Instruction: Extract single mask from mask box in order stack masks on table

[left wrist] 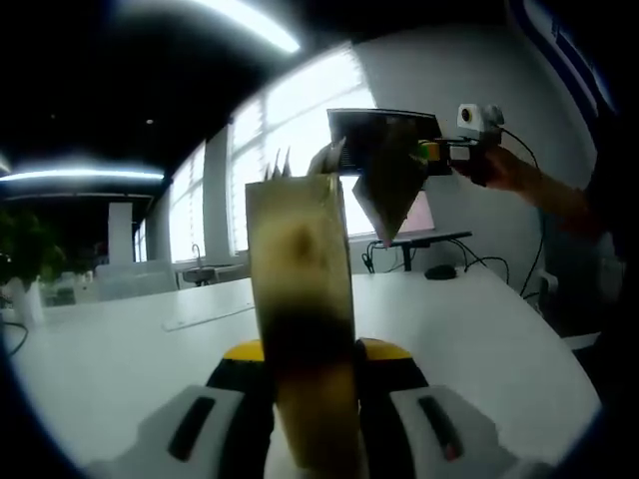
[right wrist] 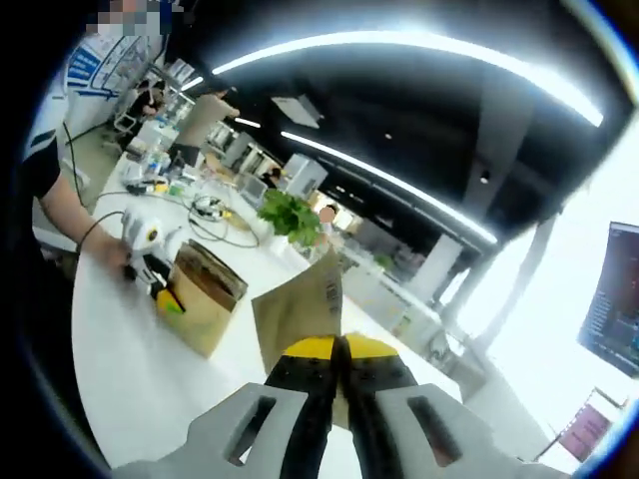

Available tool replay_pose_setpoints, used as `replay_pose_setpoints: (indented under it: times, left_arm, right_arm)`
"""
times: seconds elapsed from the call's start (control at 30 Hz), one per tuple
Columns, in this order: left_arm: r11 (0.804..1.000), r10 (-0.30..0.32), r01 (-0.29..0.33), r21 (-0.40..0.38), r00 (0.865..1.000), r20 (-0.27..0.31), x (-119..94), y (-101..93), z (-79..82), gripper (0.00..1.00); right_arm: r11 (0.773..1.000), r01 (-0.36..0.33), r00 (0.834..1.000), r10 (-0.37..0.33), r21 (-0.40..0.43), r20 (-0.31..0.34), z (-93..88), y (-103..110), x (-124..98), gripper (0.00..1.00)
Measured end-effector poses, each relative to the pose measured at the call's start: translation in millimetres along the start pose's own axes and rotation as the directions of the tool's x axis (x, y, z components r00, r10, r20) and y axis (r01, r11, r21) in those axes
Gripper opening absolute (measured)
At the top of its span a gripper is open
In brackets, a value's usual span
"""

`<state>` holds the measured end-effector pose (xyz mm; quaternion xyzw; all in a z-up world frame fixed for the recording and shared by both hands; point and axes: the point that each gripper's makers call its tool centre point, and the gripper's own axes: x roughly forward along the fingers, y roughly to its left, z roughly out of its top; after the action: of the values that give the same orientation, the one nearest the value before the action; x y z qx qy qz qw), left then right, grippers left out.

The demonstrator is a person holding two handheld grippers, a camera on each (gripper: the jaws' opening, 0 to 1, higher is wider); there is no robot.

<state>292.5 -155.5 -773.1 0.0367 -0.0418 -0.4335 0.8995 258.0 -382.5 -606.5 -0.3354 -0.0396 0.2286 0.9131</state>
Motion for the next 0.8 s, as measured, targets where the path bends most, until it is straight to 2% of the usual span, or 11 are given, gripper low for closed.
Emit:
replay_pose_setpoints:
  times: [0.1, 0.17, 0.27, 0.4, 0.47, 0.5, 0.53, 0.6, 0.63, 0.67, 0.8]
  left_arm:
    - [1.0, -0.001, 0.001, 0.0, 1.0, -0.001, 0, -0.9, -0.1, 0.34]
    - [1.0, -0.002, 0.002, -0.001, 1.0, -0.001, 0, -1.4, -0.2, 0.34]
    - [1.0, -0.002, 0.002, -0.002, 1.0, -0.002, 0, -1.3, -0.8, 0.34]
    - [1.0, -0.002, 0.002, -0.003, 1.0, -0.002, 0, -0.7, -1.4, 0.34]
    - [1.0, -0.002, 0.002, -0.003, 1.0, -0.002, 0, 0.0, -1.6, 0.34]
    - [1.0, -0.002, 0.002, -0.003, 1.0, -0.002, 0, 0.1, -1.7, 0.34]
    - [1.0, -0.002, 0.002, -0.003, 1.0, -0.002, 0, 0.1, -1.7, 0.34]
    - [1.0, -0.002, 0.002, -0.003, 1.0, -0.002, 0, 0.0, -1.8, 0.34]
    - [1.0, -0.001, 0.001, -0.003, 1.0, -0.002, 0, 0.1, -1.9, 0.34]
    - [1.0, -0.001, 0.001, -0.002, 1.0, -0.003, 0, 0.2, -2.0, 0.34]
    - [1.0, -0.002, 0.002, -0.004, 1.0, -0.003, 0, 0.6, -2.2, 0.34]
  right_arm:
    - [0.998, 0.035, 0.999, -0.037, -0.053, -0.039, -13.6, 7, 11, 0.0]
    - [0.996, 0.054, 0.996, -0.058, -0.072, -0.06, -25.6, 5, 18, 0.0]
    - [0.993, 0.055, 0.994, -0.065, -0.104, -0.092, -39.5, 9, 26, 0.0]
    - [0.989, 0.034, 0.989, -0.054, -0.141, -0.14, -61.0, 21, 39, 0.0]
    - [0.986, 0.016, 0.99, -0.039, -0.168, -0.138, -69.3, 26, 43, 0.0]
    - [0.979, 0.002, 0.992, -0.028, -0.206, -0.123, -68.9, 30, 45, 0.0]
    - [0.979, 0.002, 0.991, -0.029, -0.202, -0.131, -73.9, 33, 45, 0.0]
    - [0.977, -0.023, 0.987, -0.012, -0.214, -0.16, -84.8, 40, 48, 0.0]
    - [0.968, -0.036, 0.983, -0.01, -0.247, -0.181, -89.1, 44, 49, 0.0]
    - [0.96, -0.048, 0.981, -0.007, -0.276, -0.193, -91.5, 48, 49, 0.0]
    - [0.955, -0.065, 0.981, 0.008, -0.291, -0.193, -95.7, 55, 53, 0.0]
